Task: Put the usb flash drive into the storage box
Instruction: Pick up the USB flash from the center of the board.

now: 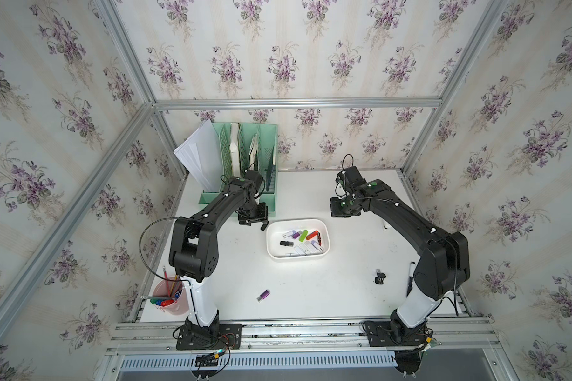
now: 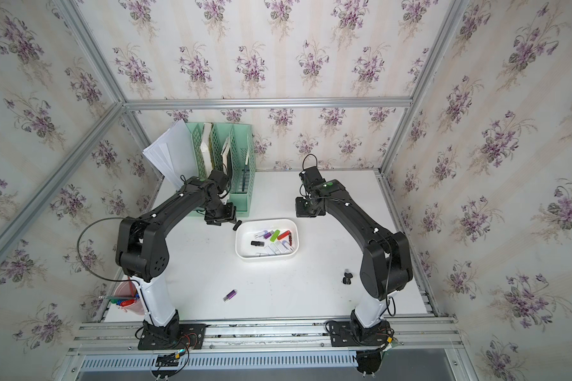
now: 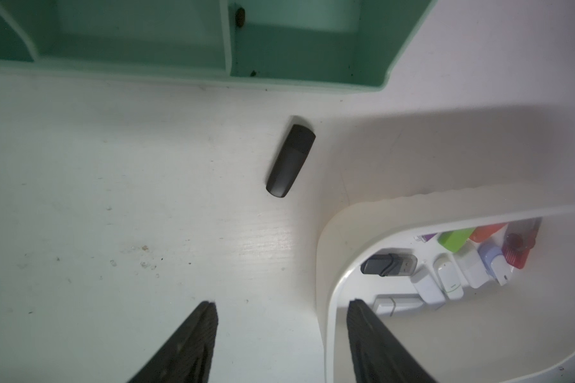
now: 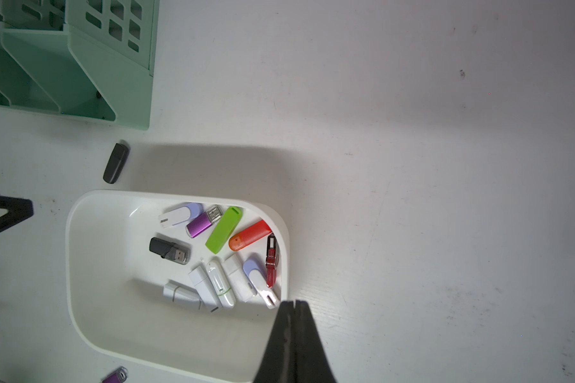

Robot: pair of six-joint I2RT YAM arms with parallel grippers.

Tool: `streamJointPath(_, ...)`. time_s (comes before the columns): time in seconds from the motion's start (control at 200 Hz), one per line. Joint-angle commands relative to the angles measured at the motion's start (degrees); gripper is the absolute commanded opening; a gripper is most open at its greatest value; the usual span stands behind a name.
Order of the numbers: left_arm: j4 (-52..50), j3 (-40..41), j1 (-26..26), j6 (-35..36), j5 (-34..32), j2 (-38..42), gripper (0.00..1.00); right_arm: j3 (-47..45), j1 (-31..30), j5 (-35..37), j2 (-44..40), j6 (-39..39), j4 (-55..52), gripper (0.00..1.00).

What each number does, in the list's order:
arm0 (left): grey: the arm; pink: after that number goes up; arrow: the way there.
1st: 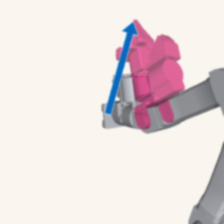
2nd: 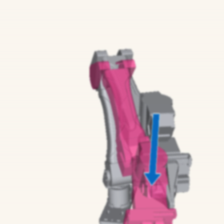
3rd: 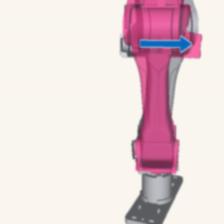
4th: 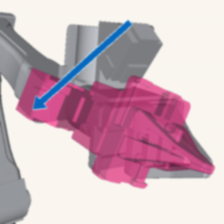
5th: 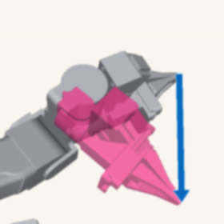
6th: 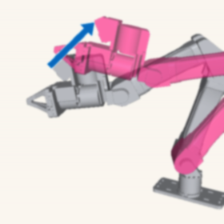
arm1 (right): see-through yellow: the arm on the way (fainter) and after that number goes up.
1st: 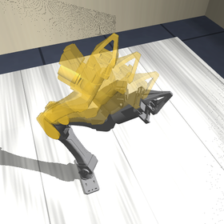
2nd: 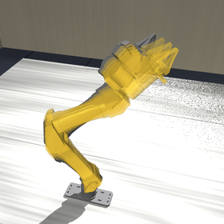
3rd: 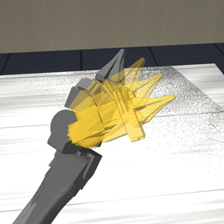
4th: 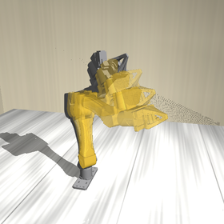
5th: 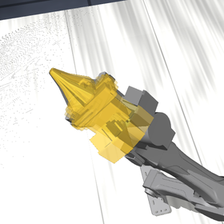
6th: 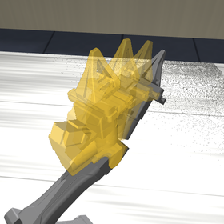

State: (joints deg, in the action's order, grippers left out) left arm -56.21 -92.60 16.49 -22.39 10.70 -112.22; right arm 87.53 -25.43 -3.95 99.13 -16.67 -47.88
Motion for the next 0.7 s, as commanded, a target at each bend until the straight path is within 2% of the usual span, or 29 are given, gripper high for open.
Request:
streamJointPath(0.0,4.2,-1.6,-0.1,1.9,2.0,-3.3,0.69,0.6,0.0,0.2,0.4,-0.3,-0.9,0.0)
streamJointPath(0.235,6.0,-7.4,-0.7,3.8,0.2,-11.1,0.7,-0.1,0.0,0.9,-0.2,-0.9,-2.4,0.0)
streamJointPath(0.39,3.6,-11.1,-0.6,5.6,-2.2,-15.6,0.69,-0.9,0.0,1.2,0.1,-0.9,-2.7,0.0)
streamJointPath(0.694,5.3,-6.6,-0.3,6.6,-4.1,-14.4,0.65,-0.6,0.0,0.7,0.8,-0.9,-2.2,0.0)
